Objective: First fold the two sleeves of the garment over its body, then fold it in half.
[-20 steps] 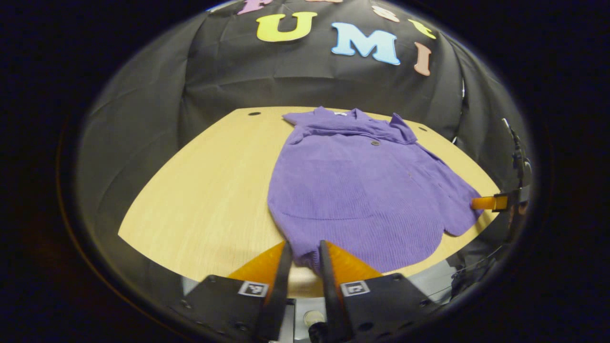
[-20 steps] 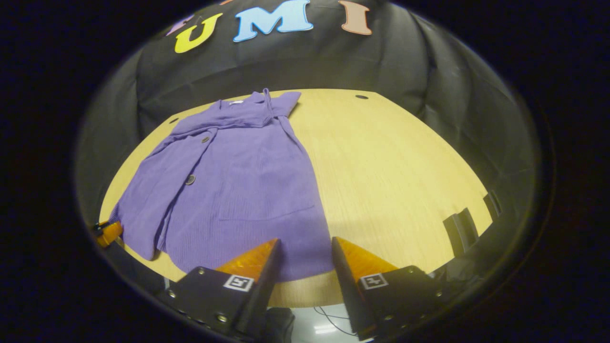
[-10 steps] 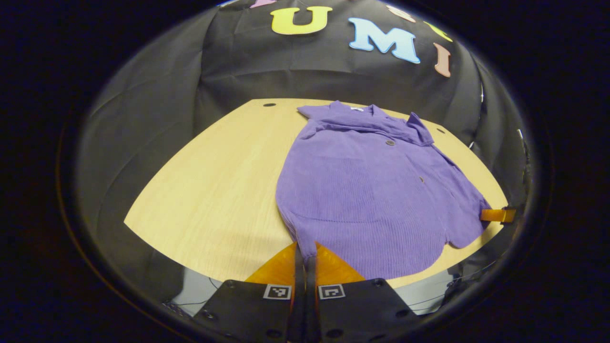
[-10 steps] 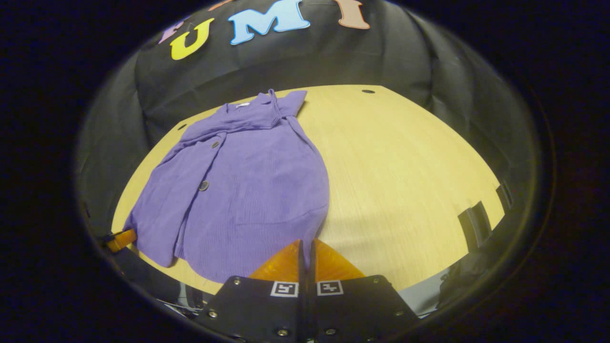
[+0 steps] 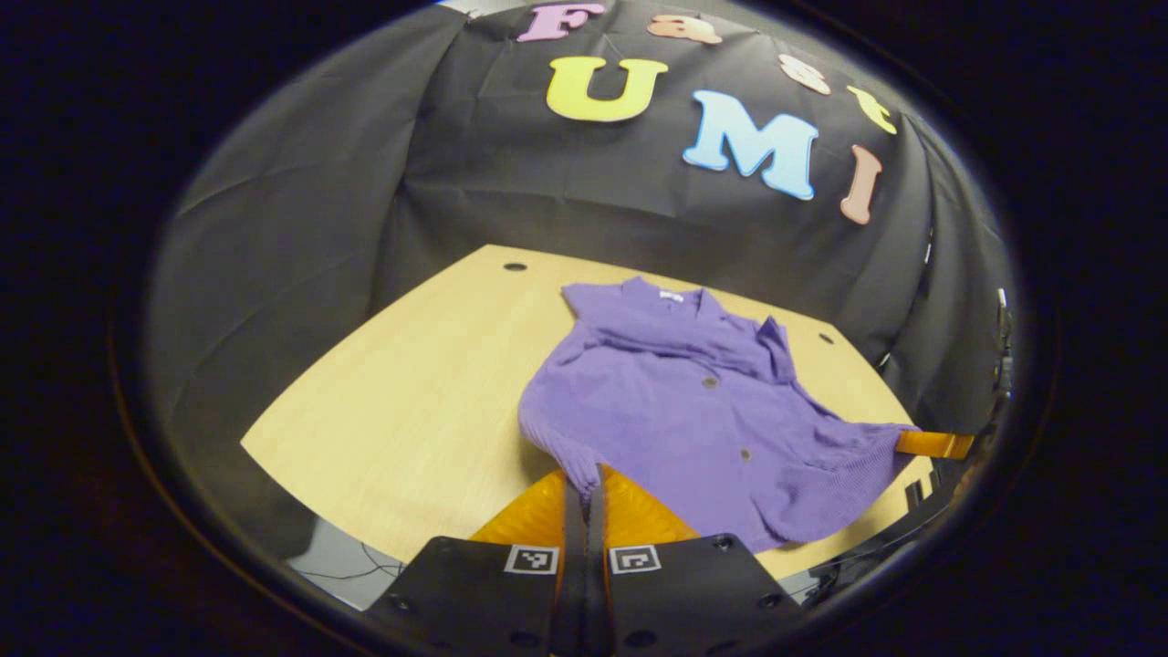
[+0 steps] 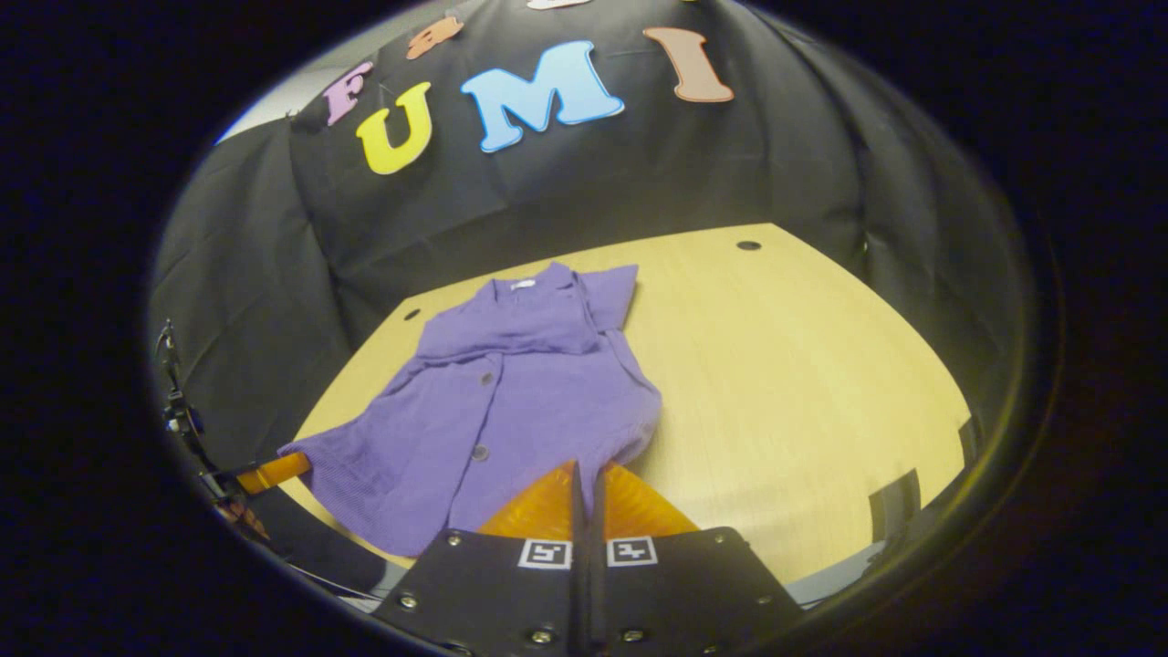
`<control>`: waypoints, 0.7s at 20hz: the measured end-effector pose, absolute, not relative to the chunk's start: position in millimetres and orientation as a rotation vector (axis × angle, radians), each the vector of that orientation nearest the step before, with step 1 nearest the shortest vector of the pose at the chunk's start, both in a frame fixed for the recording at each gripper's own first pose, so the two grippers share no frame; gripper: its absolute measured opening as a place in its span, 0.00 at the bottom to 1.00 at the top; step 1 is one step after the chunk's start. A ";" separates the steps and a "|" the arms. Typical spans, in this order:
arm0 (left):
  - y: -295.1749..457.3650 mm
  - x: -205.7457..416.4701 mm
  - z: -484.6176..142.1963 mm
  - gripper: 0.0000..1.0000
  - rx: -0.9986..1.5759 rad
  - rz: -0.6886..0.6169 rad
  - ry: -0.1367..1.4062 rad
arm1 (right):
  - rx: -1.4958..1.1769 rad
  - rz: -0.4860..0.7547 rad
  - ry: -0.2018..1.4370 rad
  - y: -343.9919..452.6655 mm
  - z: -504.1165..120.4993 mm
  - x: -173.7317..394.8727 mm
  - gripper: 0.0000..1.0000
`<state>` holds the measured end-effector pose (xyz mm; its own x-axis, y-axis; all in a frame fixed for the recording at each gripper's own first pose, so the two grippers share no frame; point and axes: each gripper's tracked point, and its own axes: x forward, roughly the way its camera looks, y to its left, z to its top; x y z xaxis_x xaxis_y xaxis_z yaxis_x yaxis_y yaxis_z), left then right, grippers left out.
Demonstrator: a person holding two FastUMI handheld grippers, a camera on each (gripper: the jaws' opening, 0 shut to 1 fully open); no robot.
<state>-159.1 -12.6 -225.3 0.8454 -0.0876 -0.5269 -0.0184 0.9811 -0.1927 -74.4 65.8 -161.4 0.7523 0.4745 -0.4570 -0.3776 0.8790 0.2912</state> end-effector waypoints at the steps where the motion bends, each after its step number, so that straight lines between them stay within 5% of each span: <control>1: -15.4 -151.1 -211.1 0.06 -0.193 -0.041 0.544 | 0.185 0.480 0.530 78.6 -149.1 -67.5 0.00; 14: -29.8 64.5 -95.0 0.06 -0.242 -0.157 0.369 | 0.219 0.434 0.367 116.6 -34.8 73.4 0.00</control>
